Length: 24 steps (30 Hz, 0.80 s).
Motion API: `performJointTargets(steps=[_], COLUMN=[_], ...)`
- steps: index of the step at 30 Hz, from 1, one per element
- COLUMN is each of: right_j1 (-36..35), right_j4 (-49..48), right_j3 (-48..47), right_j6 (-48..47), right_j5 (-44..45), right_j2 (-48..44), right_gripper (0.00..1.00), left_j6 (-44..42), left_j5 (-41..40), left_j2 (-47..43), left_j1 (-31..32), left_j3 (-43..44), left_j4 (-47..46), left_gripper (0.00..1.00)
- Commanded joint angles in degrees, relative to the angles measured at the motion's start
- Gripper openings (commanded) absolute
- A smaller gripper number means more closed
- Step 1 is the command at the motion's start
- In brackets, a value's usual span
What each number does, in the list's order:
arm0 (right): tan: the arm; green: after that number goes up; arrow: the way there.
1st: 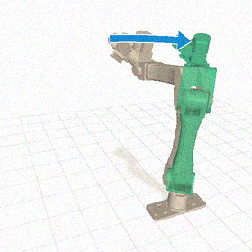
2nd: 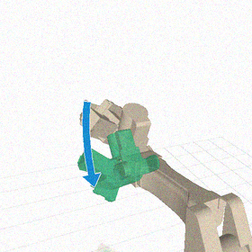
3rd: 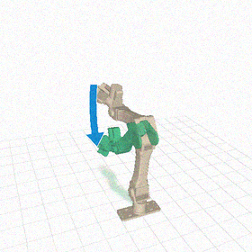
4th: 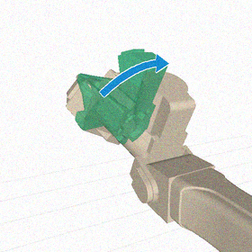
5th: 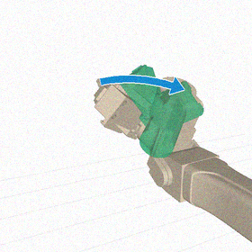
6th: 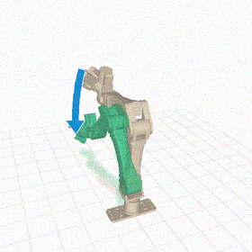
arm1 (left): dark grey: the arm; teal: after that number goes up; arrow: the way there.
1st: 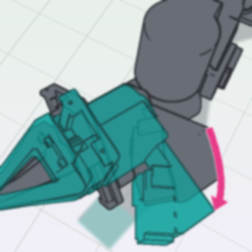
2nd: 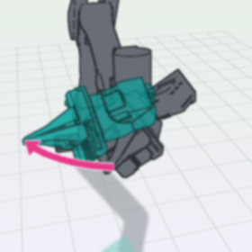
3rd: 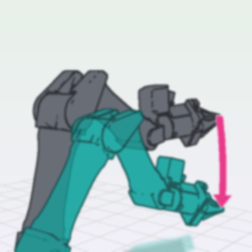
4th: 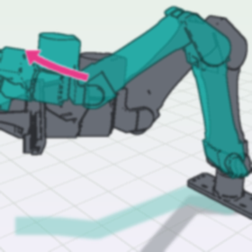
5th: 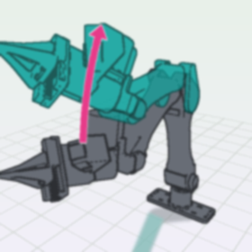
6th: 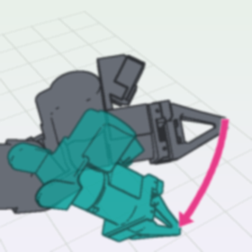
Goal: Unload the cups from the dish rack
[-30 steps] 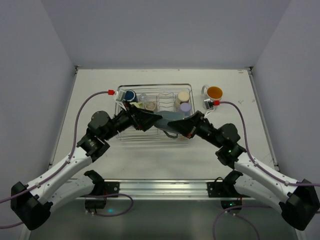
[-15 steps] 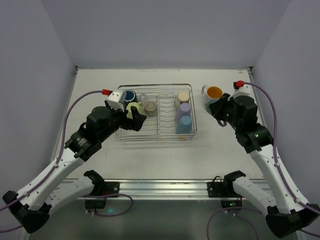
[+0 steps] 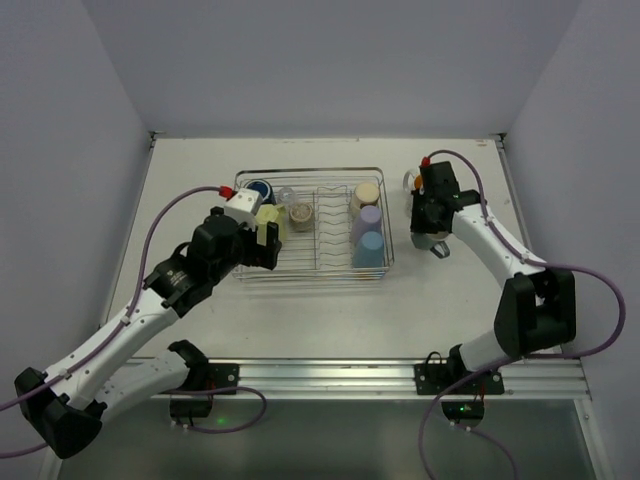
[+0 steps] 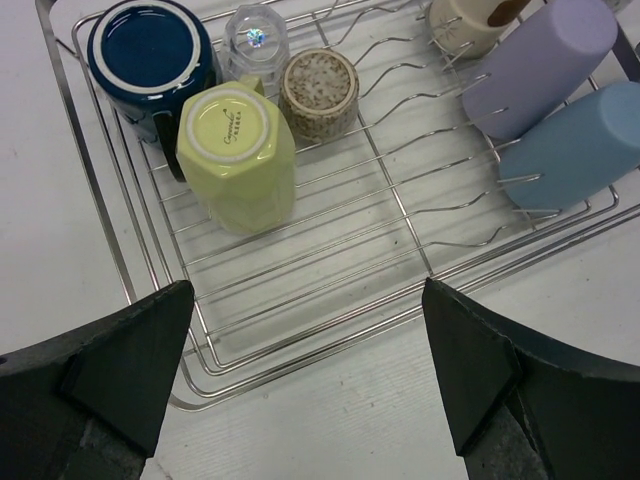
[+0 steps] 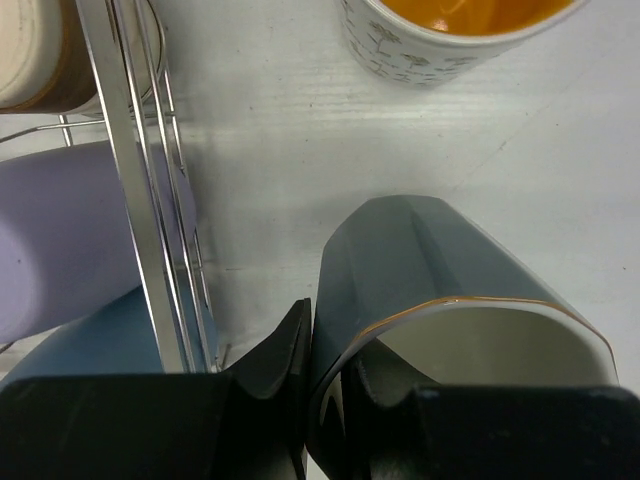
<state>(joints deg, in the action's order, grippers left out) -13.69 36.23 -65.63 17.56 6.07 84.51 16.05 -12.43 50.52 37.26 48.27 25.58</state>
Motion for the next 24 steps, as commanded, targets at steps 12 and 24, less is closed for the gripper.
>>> performJointTargets(steps=[12, 24], right_j1=[0.33, 0.33], right_j4=[-4.50, -4.94], right_j3=[-6.00, -3.46], right_j6=[-2.89, -1.48], right_j5=[1.40, -0.52], right_j2=[9.45, 0.58], right_gripper=[0.12, 0.69], left_j6=[-2.52, -0.41], left_j5=[-6.29, -9.20], left_j2=[11.43, 21.19], left_j1=[-0.16, -1.74], left_j3=[8.77, 13.43], left_j4=[4.12, 2.54], left_gripper=[1.00, 1.00])
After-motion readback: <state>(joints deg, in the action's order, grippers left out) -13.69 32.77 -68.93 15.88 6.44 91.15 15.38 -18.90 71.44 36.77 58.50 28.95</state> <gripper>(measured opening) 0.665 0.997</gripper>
